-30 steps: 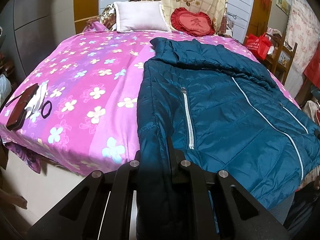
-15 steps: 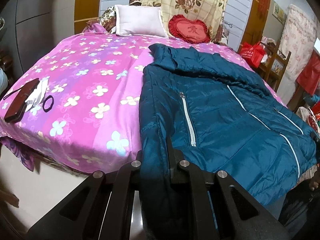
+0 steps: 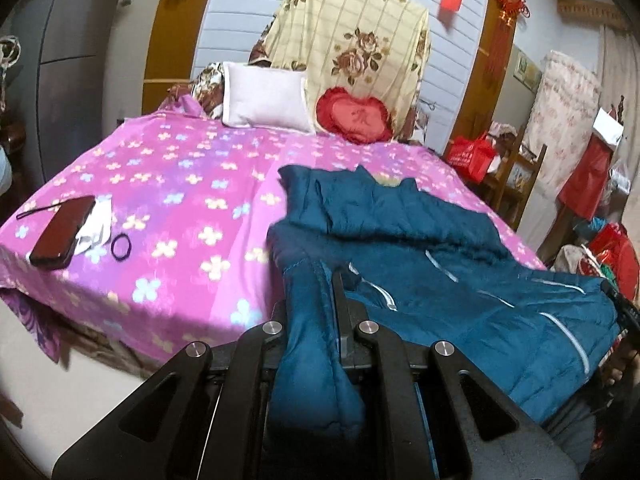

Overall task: Fold large clothes
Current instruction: 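Lift the jacket hem with both grippers and carry it toward the hood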

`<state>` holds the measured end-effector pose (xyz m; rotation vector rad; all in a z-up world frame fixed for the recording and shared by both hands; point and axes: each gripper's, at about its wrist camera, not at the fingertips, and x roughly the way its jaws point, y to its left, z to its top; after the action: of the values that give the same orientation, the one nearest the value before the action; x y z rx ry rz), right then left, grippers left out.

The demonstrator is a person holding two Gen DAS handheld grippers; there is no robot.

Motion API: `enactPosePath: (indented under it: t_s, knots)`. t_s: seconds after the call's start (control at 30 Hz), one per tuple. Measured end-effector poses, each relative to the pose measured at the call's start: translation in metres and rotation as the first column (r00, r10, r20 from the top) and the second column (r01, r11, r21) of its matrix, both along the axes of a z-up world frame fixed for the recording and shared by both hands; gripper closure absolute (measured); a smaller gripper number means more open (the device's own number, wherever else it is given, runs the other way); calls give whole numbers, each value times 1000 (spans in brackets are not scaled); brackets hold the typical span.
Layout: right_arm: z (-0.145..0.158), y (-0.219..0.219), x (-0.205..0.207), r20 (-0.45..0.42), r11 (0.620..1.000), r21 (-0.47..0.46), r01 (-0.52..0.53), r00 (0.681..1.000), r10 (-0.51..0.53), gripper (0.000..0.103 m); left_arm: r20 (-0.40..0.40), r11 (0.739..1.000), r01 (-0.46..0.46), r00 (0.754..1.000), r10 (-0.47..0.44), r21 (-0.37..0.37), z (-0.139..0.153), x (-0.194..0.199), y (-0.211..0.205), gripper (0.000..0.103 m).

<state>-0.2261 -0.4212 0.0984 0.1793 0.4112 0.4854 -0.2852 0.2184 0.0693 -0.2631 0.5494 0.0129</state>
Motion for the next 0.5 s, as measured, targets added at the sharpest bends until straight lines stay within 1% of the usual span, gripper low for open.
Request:
enactPosePath:
  t_s: [0.07,0.13,0.2,0.3,0.4,0.5]
  knots:
    - [7,6,10,-9,1000,-29,9,1000,-9,90,-11,1000,-17,1000,17,-15,1,11,4,96]
    - [12,10,19,-14,999,-36,12,1000,-13,90,-8,999,-33,999,33,-35,6,25,7,96]
    - [21,19,31,9,998,-63,19,1000,-19,90,12,998,-50,999,50,-35,13,37,9,96]
    - [31,25,51,42,996,-76,36,999,-33,90,47,997,-71,996,72,-30,23,59,10,96]
    - [30,30,79,64,994,-92,61,996,-55,90,54,996,-87,995,88,-14,26,89,9,96]
    - [24,37,111,62,989,-120,92,994,-85,90,44,995,-100,994,100,5,26,123,8,96]
